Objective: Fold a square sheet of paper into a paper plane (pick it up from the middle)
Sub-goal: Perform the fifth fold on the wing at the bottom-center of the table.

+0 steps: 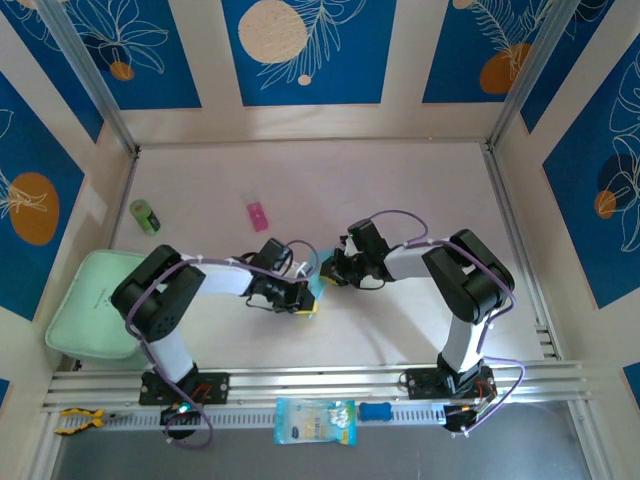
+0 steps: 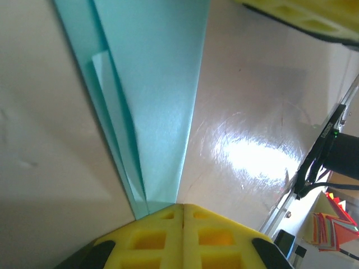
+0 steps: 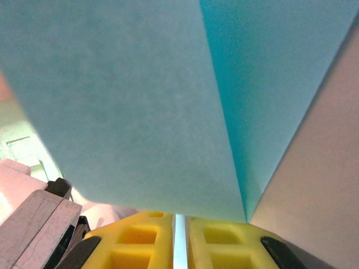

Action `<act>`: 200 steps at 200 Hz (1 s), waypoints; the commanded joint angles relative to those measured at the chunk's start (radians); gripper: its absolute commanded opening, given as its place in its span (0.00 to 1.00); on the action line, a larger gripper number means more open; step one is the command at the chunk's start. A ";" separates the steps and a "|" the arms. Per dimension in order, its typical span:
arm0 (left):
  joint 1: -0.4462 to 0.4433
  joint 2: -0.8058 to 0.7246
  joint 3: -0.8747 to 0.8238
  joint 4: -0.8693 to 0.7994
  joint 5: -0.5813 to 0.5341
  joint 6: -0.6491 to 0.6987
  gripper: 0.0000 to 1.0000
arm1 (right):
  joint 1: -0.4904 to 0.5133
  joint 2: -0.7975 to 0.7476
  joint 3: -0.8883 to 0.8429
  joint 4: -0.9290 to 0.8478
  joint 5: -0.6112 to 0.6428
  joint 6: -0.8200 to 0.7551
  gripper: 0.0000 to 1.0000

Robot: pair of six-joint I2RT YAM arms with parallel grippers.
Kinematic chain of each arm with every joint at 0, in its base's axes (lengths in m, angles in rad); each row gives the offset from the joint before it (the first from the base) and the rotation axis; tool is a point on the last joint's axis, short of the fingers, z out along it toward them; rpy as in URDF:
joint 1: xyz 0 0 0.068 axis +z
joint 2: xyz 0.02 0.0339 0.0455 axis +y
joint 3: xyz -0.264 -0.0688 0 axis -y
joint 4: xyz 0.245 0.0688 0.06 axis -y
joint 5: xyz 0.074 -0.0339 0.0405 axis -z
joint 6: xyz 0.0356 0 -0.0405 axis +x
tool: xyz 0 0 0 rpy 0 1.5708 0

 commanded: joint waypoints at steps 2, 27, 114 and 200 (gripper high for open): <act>-0.025 -0.011 -0.049 -0.144 -0.001 0.017 0.04 | 0.007 0.052 -0.021 -0.134 0.077 -0.004 0.14; -0.032 -0.025 -0.073 -0.144 -0.004 0.006 0.04 | 0.008 0.045 -0.022 -0.142 0.080 -0.006 0.14; -0.038 -0.070 -0.135 -0.131 0.002 -0.013 0.03 | 0.022 0.051 -0.021 -0.130 0.087 0.006 0.14; -0.035 -0.193 -0.149 -0.059 0.015 -0.015 0.19 | 0.039 0.059 0.000 -0.157 0.103 0.001 0.14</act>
